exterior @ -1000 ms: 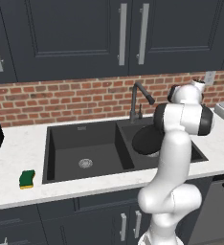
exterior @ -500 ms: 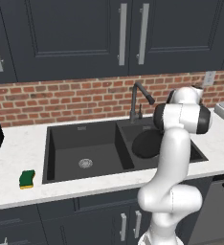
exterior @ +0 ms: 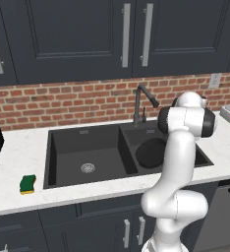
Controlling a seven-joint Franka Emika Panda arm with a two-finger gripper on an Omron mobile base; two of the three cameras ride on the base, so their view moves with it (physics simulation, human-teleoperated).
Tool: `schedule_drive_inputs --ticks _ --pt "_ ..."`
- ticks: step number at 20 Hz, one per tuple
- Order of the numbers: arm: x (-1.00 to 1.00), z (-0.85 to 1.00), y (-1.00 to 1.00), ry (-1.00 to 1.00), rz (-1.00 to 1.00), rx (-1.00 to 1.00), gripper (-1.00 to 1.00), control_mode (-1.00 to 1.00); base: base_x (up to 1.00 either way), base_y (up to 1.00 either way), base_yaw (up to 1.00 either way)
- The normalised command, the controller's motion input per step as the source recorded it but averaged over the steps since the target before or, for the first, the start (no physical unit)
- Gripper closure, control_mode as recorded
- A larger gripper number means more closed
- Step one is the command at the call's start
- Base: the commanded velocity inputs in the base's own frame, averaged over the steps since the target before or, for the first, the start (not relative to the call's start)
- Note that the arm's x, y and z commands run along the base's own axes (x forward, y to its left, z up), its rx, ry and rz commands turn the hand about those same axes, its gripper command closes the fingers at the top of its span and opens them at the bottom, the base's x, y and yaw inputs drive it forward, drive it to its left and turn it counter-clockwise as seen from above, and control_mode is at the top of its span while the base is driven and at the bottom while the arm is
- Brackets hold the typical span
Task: Pick the pan and sponge and place them into the sink. Then turn on the water.
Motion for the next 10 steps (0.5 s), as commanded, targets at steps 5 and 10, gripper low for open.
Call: schedule_drive_inputs --ticks 5,10 --pt "0.0 -0.37 0.02 0.0 0.0 0.0 1.0 -1.0 0.0 0.0 0.0" --pt "0.02 -0.4 0.0 0.0 0.0 0.0 1.0 -1.0 0.0 0.0 0.0"
